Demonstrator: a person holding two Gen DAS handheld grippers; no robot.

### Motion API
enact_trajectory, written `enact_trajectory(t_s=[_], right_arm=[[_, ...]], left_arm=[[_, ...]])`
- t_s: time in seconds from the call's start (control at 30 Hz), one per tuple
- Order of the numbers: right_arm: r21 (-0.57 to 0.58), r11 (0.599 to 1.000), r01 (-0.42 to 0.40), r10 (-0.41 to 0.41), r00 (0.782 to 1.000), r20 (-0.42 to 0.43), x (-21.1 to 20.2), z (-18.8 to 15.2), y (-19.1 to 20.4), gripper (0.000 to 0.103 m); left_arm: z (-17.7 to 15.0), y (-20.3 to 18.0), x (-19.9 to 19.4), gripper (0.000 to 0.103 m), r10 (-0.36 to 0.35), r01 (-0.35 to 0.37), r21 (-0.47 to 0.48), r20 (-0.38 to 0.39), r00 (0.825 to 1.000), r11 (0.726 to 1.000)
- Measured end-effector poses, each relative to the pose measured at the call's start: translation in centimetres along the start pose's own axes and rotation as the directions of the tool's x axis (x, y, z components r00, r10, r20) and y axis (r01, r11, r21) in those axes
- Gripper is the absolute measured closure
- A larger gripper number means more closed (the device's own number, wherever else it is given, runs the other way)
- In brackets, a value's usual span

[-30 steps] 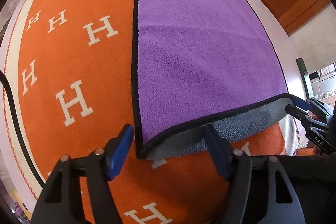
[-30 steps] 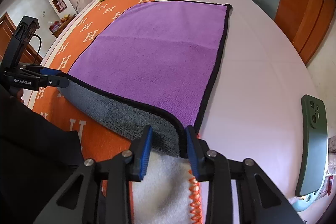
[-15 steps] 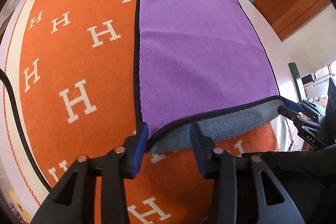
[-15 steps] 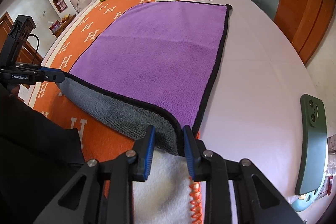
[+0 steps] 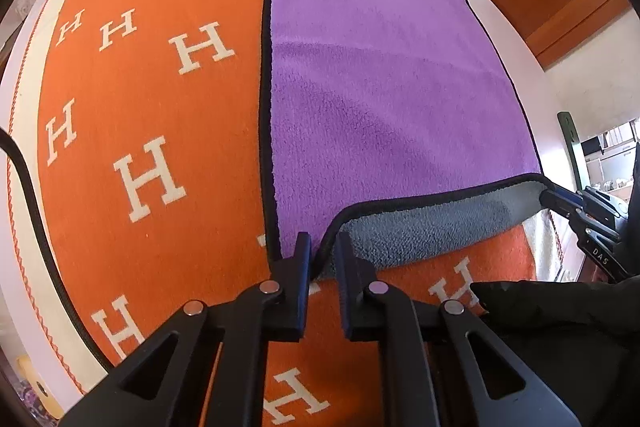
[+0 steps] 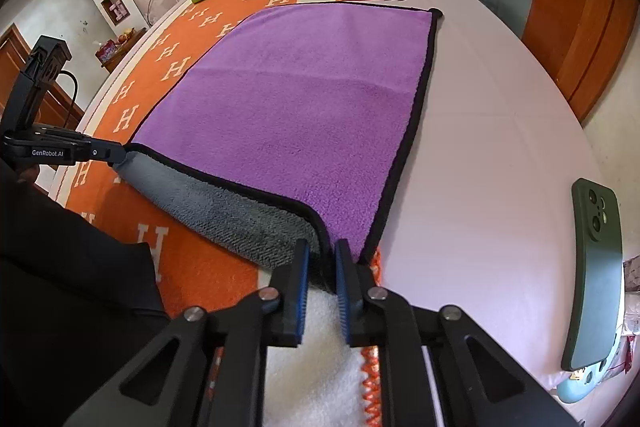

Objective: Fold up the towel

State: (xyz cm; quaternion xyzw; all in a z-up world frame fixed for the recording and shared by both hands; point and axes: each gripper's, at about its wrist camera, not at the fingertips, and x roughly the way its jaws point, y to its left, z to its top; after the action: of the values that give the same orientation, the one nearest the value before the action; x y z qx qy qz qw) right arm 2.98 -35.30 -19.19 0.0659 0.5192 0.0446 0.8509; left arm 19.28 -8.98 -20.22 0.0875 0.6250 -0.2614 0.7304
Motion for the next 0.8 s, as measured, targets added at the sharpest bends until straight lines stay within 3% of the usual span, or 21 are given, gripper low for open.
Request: enact_trajectory(t_s=[0.8], right_arm=[[0.011, 1.000, 0.012, -0.013, 0.999, 0.048, -1.8, 0.6, 0.1, 0.099]], left_arm=[[0.2, -2.3, -1.2, 0.100, 0.076, -0.077, 0.014, 0.036, 0.996, 0.997]])
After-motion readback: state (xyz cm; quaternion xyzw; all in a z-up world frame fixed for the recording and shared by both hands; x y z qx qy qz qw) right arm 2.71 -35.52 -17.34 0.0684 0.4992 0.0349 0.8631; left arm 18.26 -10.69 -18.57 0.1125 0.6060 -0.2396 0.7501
